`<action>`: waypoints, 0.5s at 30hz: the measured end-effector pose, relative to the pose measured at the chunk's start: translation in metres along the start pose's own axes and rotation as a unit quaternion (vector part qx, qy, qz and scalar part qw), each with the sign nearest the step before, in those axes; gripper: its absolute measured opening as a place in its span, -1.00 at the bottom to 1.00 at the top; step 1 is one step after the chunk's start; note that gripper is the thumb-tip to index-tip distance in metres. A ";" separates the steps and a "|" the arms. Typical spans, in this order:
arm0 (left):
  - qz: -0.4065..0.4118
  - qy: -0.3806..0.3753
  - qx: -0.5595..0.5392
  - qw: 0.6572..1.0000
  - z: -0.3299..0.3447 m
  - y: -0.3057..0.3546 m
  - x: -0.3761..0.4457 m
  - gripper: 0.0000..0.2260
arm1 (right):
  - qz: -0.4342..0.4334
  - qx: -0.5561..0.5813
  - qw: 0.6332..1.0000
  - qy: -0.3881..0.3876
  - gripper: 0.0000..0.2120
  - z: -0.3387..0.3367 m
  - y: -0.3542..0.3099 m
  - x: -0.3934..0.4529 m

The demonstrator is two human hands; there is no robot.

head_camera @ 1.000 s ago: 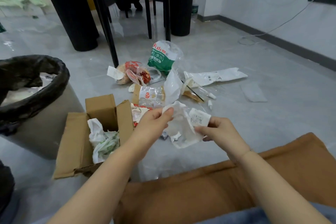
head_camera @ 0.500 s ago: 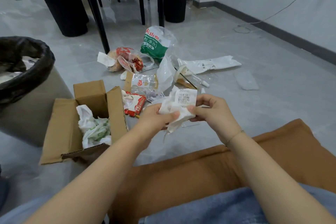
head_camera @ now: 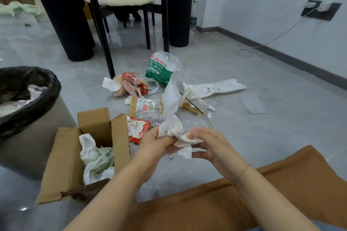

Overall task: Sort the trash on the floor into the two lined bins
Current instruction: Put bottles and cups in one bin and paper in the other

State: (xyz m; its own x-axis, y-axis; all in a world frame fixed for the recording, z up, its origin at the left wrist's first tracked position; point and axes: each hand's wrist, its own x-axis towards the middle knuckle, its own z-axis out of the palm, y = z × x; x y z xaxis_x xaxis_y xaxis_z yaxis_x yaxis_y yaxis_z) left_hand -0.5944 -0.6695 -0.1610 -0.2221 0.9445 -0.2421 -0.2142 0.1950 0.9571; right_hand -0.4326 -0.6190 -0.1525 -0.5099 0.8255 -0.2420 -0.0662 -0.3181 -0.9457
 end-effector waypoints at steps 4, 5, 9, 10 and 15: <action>-0.015 -0.044 -0.051 0.998 0.002 0.003 -0.001 -0.76 | -0.038 -0.056 0.995 0.074 -0.92 -0.001 0.009 0.005; -0.025 -0.052 -0.074 0.996 0.002 0.004 0.000 -0.72 | -0.052 -0.071 0.992 0.093 -0.92 -0.003 0.011 0.006; -0.077 -0.059 -0.127 0.987 0.003 0.005 -0.001 -0.70 | -0.088 -0.114 0.982 0.122 -0.89 -0.004 0.013 0.007; -0.082 -0.062 -0.095 0.990 0.005 0.005 -0.002 -0.72 | -0.093 -0.125 0.980 0.127 -0.90 -0.004 0.014 0.007; -0.083 -0.002 0.065 0.994 0.006 -0.002 -0.004 -0.84 | -0.085 -0.090 0.984 0.131 -0.87 -0.003 0.021 0.009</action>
State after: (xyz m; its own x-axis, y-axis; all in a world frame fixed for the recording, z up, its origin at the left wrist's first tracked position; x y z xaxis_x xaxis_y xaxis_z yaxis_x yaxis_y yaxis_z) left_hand -0.5879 -0.6718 -0.1607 -0.1908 0.8969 -0.3990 -0.1237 0.3813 0.9161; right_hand -0.4362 -0.6164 -0.1753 -0.2654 0.9586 -0.1033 0.0333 -0.0979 -0.9946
